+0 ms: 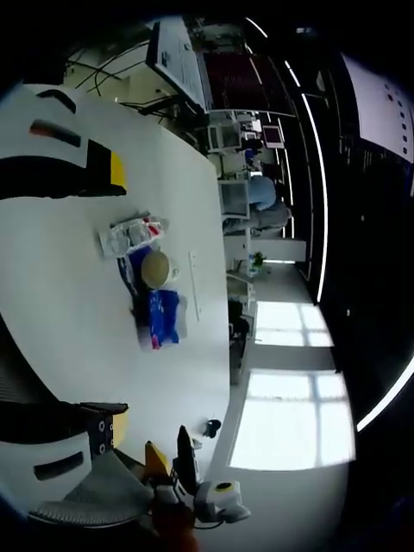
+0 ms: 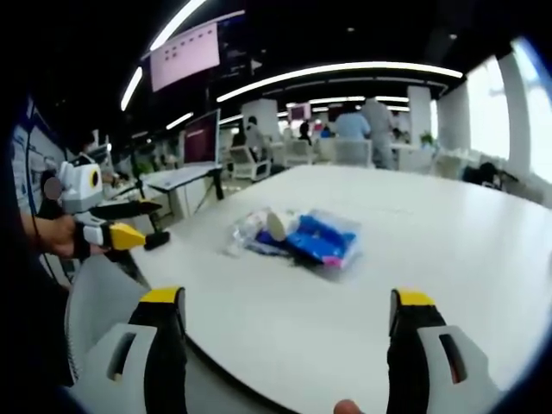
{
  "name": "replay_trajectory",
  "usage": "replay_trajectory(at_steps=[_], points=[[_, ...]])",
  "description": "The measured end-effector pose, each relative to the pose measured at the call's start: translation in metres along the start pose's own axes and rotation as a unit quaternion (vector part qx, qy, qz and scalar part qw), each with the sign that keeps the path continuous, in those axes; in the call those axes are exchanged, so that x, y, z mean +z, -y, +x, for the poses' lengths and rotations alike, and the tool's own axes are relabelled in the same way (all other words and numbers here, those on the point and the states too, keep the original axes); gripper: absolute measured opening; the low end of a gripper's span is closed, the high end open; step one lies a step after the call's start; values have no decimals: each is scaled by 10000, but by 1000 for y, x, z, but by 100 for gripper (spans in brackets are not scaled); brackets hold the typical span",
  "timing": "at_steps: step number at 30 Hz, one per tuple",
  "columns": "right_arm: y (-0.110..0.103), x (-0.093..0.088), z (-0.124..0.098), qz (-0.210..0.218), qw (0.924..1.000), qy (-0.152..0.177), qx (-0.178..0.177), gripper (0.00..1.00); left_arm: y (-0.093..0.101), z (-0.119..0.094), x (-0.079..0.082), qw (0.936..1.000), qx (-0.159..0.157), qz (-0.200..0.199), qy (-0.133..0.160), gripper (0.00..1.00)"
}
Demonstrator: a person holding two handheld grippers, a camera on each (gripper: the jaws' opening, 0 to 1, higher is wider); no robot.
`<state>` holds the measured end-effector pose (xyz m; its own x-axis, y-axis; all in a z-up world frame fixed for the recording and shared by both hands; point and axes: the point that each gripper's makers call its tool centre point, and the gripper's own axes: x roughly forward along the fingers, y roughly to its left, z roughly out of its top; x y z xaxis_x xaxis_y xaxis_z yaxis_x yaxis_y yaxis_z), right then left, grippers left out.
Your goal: Arrange the tabletop items into an orderly group along one side of the table until the central work area is clear of visible clutter.
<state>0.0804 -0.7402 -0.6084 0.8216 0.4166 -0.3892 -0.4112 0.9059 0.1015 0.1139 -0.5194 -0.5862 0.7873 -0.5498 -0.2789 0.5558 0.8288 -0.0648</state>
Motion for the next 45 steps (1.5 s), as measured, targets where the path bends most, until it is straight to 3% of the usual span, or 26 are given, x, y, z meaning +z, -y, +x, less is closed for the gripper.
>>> replay_trajectory(at_steps=[30,45], points=[[2,0,0,11,10000,12,-35,95,0,1,-2,10000,35,57,-57,100],[3,-2,0,27,10000,-56,-57,94,-5,0,-1,9999,86,-101,0,100]])
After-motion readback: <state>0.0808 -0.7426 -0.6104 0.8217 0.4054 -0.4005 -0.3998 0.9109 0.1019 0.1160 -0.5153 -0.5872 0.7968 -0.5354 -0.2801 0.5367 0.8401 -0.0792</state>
